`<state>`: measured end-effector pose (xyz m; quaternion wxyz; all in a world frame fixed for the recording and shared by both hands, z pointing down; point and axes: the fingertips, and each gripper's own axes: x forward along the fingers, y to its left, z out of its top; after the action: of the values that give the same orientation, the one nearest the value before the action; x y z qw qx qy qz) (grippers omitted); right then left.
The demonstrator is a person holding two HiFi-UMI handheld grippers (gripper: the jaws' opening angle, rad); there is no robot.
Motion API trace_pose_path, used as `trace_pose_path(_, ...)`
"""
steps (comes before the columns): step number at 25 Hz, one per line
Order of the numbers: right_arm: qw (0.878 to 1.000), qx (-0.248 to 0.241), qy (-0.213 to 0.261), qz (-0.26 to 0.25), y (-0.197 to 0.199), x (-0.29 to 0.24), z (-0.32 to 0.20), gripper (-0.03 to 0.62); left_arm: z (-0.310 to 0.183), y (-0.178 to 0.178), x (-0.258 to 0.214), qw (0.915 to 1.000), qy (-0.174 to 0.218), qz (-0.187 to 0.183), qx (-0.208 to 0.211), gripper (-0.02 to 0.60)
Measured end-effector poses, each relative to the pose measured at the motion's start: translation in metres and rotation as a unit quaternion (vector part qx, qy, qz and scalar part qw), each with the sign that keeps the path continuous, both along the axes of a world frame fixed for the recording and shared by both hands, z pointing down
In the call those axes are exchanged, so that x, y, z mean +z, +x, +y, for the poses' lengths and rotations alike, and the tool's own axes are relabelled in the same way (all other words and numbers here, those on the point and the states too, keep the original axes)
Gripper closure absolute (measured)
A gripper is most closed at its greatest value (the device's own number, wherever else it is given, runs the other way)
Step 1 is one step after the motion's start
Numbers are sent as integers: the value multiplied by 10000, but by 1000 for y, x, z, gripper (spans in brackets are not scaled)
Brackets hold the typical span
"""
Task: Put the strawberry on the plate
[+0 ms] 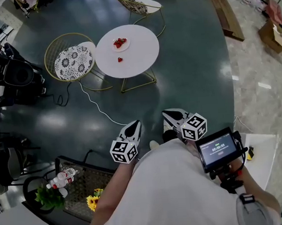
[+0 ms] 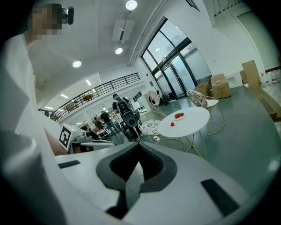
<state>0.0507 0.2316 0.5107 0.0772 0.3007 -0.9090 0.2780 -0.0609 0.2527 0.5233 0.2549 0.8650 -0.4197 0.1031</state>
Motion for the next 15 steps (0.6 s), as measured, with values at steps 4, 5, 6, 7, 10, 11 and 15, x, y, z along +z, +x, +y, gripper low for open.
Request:
trace_pose_path(4,9999,-102,5,-49,7,-1,-36,588,-35,7,-2,9999,3,-89,-77,577)
trace_pose_path(5,9999,-126,4,-65,12,0,-50,588,-49,10,-3,9999,6,-110,-105,576)
trace_pose_path(6,9999,-147,4,-79,16,0,-63,588,-61,14,-3,9998,10,-129,-130,575)
trace_pose_path(7,9998,-164,6,-91,19,0,-74,588,-71,18,-4,9998,16,-144,-148,575)
trace_pose_path(10,9997,-211,49,-118,21,-3,-91,588,-87,22,-8,9997,59,-182,-166,576)
trace_pose_path(11,9996,-231,72,-123,20,-5,-94,588,-90,22,-10,9996,86,-202,-165,575)
trace_pose_path(15,9993,-320,149,-133,15,-9,-99,588,-95,20,-16,9992,213,-285,-179,576)
